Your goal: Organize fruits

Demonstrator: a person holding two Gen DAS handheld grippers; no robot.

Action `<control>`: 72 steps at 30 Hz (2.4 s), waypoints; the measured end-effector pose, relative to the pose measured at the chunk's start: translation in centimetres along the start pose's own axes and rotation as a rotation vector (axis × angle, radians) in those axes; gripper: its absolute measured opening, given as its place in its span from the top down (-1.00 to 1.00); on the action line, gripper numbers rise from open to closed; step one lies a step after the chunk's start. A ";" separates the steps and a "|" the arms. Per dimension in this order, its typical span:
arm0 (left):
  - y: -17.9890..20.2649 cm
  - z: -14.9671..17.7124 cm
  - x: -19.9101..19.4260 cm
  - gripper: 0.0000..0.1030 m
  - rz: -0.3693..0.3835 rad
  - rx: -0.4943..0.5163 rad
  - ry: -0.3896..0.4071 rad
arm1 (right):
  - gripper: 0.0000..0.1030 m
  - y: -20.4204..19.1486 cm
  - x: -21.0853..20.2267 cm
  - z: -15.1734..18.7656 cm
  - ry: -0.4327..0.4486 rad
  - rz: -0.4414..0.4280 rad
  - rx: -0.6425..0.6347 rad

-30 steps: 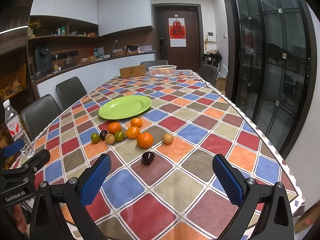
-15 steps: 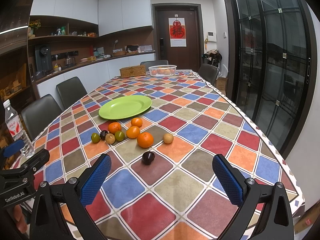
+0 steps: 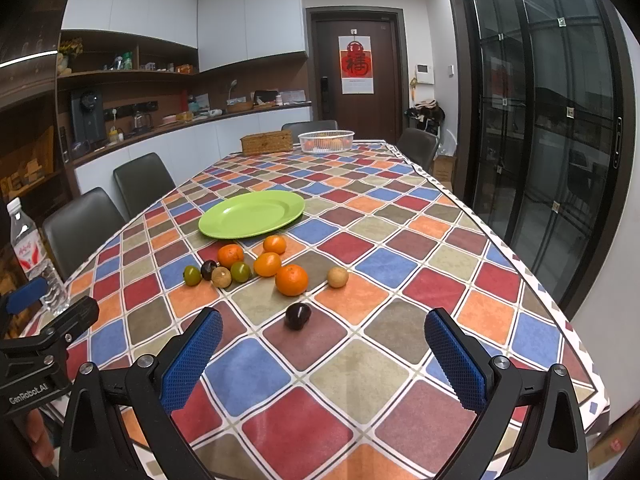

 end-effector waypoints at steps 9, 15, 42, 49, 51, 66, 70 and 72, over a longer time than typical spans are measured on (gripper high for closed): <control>0.0 0.0 0.0 -1.00 0.000 -0.002 0.000 | -0.99 -0.1 0.1 0.0 0.000 0.000 0.000; 0.0 0.0 0.0 -1.00 0.000 -0.002 0.001 | -0.99 -0.1 0.2 0.0 -0.003 0.000 -0.001; 0.4 0.7 4.2 -0.99 0.028 0.027 -0.084 | -0.99 -0.2 3.5 1.1 -0.105 0.005 -0.019; 1.3 0.1 6.6 -0.87 0.074 0.070 -0.095 | -0.99 -0.3 5.5 1.1 -0.140 -0.003 -0.032; 1.7 -0.2 7.1 -0.77 0.089 0.087 -0.091 | -0.98 -0.3 6.1 1.0 -0.148 -0.005 -0.037; 4.7 -2.1 13.0 -0.10 0.171 0.245 -0.124 | -0.45 -0.8 11.4 0.4 -0.242 -0.058 -0.052; 5.3 -1.9 14.7 -0.01 0.182 0.270 -0.150 | -0.24 -0.8 12.6 0.7 -0.274 -0.079 -0.046; 5.5 -1.8 15.5 0.10 0.187 0.278 -0.161 | -0.17 -0.8 13.1 0.8 -0.282 -0.085 -0.045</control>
Point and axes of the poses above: each gripper's, at about its wrist camera, not at the fingertips, and x roughly the way its jaws point, y to its right, z to its underside, the point moved 2 cm from there along x, roughly the way its jaws point, and after that the axes turned 6 degrees about -z, right-handed, at the moved point
